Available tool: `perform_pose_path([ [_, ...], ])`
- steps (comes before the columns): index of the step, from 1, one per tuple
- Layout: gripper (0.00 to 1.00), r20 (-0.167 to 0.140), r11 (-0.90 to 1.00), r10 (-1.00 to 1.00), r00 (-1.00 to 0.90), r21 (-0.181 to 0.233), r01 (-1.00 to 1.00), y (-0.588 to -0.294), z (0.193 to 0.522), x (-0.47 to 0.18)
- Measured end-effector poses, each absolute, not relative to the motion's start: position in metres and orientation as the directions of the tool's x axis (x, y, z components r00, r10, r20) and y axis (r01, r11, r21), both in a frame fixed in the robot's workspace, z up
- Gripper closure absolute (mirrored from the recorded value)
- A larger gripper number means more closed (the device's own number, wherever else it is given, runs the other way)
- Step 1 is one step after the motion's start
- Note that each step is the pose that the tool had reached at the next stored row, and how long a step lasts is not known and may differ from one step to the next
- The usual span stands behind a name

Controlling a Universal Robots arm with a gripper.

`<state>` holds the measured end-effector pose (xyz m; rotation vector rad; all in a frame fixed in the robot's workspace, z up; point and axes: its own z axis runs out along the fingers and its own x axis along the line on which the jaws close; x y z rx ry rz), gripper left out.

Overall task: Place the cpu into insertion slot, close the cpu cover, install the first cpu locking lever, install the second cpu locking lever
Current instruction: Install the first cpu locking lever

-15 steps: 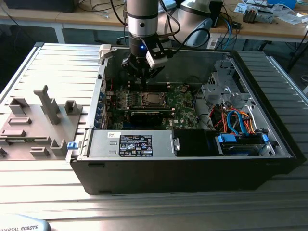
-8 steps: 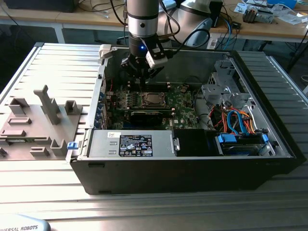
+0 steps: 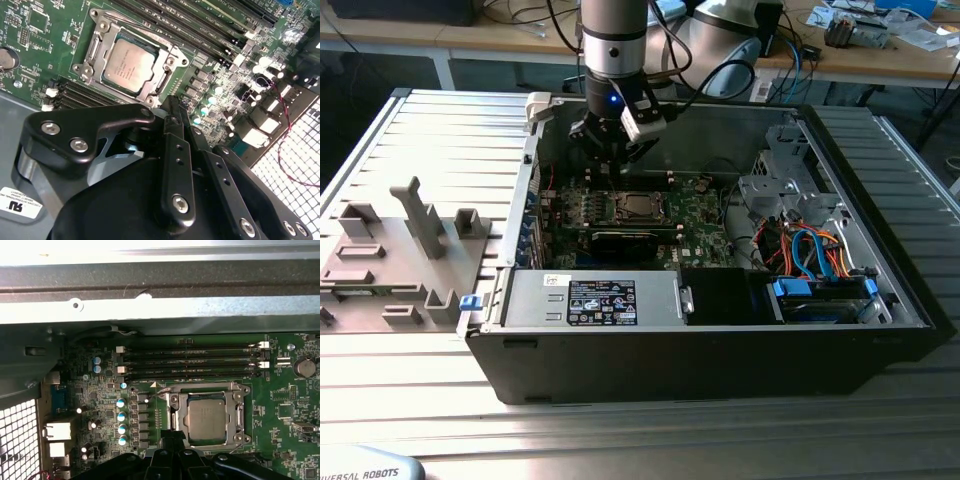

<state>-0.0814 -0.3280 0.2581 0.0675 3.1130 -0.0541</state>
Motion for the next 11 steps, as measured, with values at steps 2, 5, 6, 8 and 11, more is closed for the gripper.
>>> perform_pose_path([
  [2, 0.89, -0.028, 0.998, 0.043, -0.999, -0.034, 0.044, -0.3280, 0.2581, -0.0822],
  [5, 0.89, -0.028, 0.998, 0.043, -0.999, -0.034, 0.044, -0.3280, 0.2580, -0.0833],
  [6, 0.89, -0.028, 0.998, 0.043, -0.999, -0.034, 0.044, -0.3280, 0.2580, -0.0836],
  [8, 0.89, -0.028, 0.998, 0.043, -0.999, -0.034, 0.044, -0.3280, 0.2580, -0.0842],
  [11, 0.89, -0.028, 0.998, 0.043, -0.999, -0.034, 0.044, -0.3280, 0.2579, -0.0856],
])
